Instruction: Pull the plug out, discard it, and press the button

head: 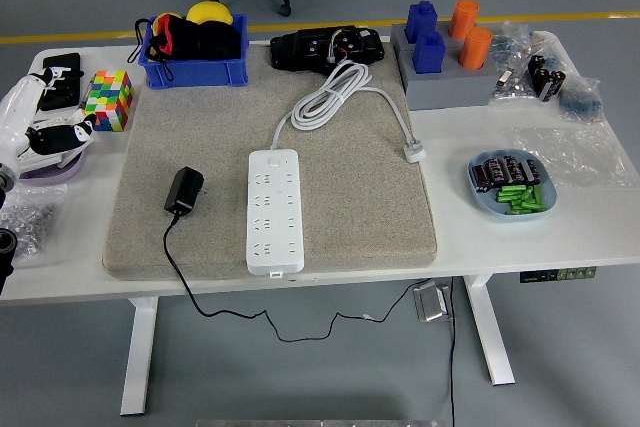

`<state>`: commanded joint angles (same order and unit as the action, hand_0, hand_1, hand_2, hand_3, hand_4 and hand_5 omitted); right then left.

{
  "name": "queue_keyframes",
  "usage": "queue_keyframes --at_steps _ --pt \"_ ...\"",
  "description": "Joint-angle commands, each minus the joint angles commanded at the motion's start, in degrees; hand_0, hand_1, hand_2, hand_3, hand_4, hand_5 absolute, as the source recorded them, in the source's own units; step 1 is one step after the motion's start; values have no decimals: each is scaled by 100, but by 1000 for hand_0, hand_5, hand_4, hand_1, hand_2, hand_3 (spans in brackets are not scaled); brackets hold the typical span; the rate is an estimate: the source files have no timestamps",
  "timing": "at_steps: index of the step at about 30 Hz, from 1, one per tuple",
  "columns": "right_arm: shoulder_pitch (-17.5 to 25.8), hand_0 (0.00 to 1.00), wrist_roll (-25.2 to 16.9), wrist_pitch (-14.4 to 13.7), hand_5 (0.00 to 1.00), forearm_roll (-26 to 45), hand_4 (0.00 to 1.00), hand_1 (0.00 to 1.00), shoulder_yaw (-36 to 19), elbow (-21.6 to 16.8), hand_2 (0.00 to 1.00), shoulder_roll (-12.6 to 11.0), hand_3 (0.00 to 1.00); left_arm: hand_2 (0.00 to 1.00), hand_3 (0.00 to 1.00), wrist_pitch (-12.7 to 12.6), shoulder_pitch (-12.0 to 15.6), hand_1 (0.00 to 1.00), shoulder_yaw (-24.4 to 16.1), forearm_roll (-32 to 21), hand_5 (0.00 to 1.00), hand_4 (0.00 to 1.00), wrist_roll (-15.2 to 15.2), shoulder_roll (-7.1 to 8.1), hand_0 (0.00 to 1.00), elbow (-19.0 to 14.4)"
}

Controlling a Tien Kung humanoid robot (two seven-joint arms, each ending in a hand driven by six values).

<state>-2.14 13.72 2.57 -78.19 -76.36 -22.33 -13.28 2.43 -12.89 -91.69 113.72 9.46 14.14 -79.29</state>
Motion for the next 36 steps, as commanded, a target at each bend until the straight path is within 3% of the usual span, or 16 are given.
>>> queue_keyframes --at_steps 36 --pt "8 756 0 10 654 -12 769 705 65 1 716 -57 728 746 782 2 0 744 4 5 2 665 -5 38 746 -23"
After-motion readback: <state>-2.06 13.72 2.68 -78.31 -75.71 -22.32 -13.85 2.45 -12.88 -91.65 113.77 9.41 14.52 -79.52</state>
